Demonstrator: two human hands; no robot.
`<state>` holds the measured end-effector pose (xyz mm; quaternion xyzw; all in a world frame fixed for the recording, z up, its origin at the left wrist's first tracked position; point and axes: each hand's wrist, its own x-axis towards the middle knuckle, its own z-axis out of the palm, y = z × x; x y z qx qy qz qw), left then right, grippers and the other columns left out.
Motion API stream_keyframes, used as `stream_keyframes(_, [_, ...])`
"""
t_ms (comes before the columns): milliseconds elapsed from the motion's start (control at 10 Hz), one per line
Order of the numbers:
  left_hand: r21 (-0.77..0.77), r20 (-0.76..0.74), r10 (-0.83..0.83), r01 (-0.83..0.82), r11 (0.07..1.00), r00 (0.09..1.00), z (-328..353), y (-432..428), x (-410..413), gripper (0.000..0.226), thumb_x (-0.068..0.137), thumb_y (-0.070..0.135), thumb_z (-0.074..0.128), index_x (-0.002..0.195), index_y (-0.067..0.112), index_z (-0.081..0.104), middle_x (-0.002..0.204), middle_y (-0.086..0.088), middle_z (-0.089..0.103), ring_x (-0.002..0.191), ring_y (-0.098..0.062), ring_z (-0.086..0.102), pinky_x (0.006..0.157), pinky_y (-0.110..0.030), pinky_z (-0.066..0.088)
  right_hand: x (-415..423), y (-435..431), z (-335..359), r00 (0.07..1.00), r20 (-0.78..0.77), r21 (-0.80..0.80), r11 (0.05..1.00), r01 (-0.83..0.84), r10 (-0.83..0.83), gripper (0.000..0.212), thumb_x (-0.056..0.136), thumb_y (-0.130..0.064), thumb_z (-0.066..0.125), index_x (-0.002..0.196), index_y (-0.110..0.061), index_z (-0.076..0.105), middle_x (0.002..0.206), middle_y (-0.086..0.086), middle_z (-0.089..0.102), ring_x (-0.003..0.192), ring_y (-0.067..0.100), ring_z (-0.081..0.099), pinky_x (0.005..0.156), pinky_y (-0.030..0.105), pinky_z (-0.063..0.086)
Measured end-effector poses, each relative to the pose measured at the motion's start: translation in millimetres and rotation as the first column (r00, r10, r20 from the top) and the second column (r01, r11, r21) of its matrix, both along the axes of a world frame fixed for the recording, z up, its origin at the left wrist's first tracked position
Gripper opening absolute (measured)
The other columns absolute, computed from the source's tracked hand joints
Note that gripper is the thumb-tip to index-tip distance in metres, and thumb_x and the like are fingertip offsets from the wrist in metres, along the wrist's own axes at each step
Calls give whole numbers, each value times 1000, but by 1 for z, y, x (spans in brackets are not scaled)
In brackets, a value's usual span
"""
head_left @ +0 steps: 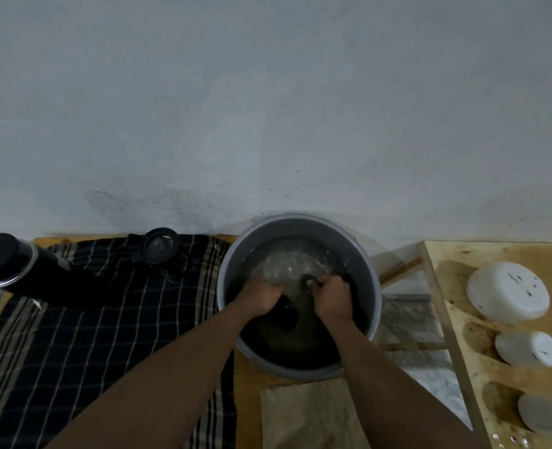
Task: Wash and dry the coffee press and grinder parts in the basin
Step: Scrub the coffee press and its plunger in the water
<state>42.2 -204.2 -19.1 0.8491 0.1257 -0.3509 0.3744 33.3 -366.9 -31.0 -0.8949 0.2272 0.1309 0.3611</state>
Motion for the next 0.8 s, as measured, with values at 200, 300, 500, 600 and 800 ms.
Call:
stream_keyframes(200, [-13, -3, -132, 132, 991, 991, -10, -8, 13, 32, 91, 26, 70, 117, 10, 62, 110, -8, 65, 93, -22, 61, 82, -31, 52, 0, -2, -15, 1000, -8, 186, 982, -17, 19, 21, 96, -9, 63, 113, -8, 75, 108, 13, 76, 103, 27, 69, 90, 25, 48])
stream_keyframes(300, [-117, 85, -35, 45, 992, 996, -20, -15, 12, 30, 93, 12, 69, 123, 14, 67, 118, -7, 70, 108, -21, 64, 94, -28, 49, 2, 0, -16, 997, -54, 288, 955, 73, -59, 11, 92, -13, 71, 98, -9, 78, 94, 12, 77, 94, 23, 71, 84, 26, 48])
stream_keyframes(500, [-141, 126, 180, -162, 977, 976, -32, -24, 14, 17, 95, -2, 56, 104, -5, 71, 90, -17, 70, 87, -28, 67, 72, -20, 57, -1, 3, -12, 932, -242, 481, 801, 357, -270, 22, 81, -19, 60, 77, -10, 80, 75, 8, 76, 86, 30, 71, 74, 33, 54])
stream_keyframes(600, [-225, 136, 175, -141, 964, 975, -36, -24, 13, 11, 93, -2, 62, 89, 2, 71, 88, -15, 71, 89, -25, 69, 81, -28, 56, -3, 4, -14, 928, -264, 598, 711, 370, -261, 32, 91, -20, 54, 76, -13, 81, 85, 13, 77, 89, 33, 72, 76, 35, 52])
stream_keyframes(800, [-172, 235, 145, -105, 979, 961, -40, -16, 16, 38, 94, 4, 63, 71, 33, 60, 80, 7, 62, 92, -19, 59, 93, -33, 49, 9, 5, -7, 955, -202, 463, 838, 288, -217, 25, 88, -26, 54, 94, -11, 74, 89, 6, 69, 91, 20, 63, 83, 28, 52])
